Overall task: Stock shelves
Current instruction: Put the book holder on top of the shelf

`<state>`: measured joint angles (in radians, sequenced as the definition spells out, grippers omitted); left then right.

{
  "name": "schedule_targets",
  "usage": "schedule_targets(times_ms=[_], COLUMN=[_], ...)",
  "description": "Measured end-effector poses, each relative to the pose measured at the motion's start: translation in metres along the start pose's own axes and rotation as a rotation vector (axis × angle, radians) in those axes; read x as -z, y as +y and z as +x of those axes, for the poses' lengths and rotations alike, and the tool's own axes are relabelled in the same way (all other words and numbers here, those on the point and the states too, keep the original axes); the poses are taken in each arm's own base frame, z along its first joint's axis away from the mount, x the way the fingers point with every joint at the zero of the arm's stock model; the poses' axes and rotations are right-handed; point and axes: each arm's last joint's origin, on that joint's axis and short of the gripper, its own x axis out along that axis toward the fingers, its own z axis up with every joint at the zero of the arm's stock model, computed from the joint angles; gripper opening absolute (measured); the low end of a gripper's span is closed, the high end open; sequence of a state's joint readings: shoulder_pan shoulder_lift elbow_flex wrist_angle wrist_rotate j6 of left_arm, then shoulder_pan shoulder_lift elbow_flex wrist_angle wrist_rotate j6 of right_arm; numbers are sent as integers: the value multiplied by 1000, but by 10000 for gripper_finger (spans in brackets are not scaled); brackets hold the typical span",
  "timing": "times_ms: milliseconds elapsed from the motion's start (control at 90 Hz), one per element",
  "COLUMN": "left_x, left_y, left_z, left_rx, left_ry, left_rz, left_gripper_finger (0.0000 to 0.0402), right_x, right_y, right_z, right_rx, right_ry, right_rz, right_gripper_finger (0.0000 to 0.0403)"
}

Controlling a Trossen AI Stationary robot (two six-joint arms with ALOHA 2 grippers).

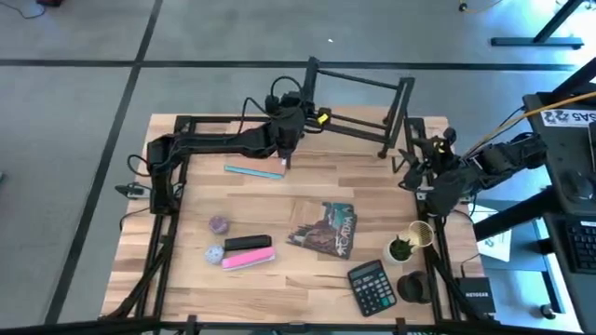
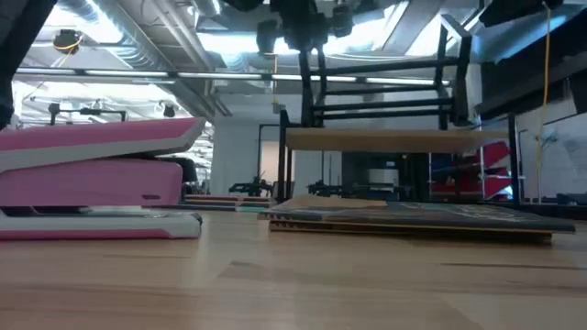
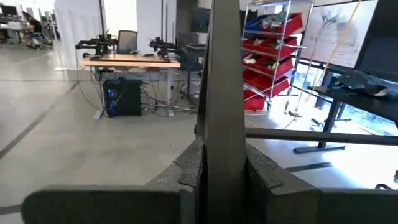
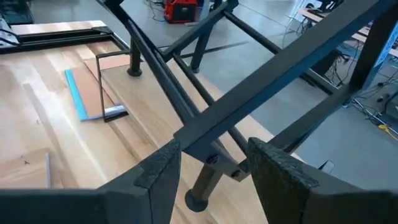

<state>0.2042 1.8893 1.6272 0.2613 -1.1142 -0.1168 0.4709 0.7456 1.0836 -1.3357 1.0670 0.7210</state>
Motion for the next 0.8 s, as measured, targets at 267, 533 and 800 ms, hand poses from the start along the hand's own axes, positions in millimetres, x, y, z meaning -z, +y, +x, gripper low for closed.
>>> schedule_targets(times_ms=[267, 533, 800], left_x=[9, 7, -9], left_y=[1, -2, -3], left_z=[0, -8, -25], left_rx=[8, 34, 84], left_ry=[51, 52, 30], left_rz=[-15, 29, 68], left_gripper_finger=[113, 141, 188], right_x=[0, 1, 0], right_y=[1, 1, 1], right_z=[0, 0, 0], right_rx=[-16, -30, -31], right_ry=[13, 24, 25], right_rz=[2, 2, 3], right_gripper_finger=[169, 170, 170])
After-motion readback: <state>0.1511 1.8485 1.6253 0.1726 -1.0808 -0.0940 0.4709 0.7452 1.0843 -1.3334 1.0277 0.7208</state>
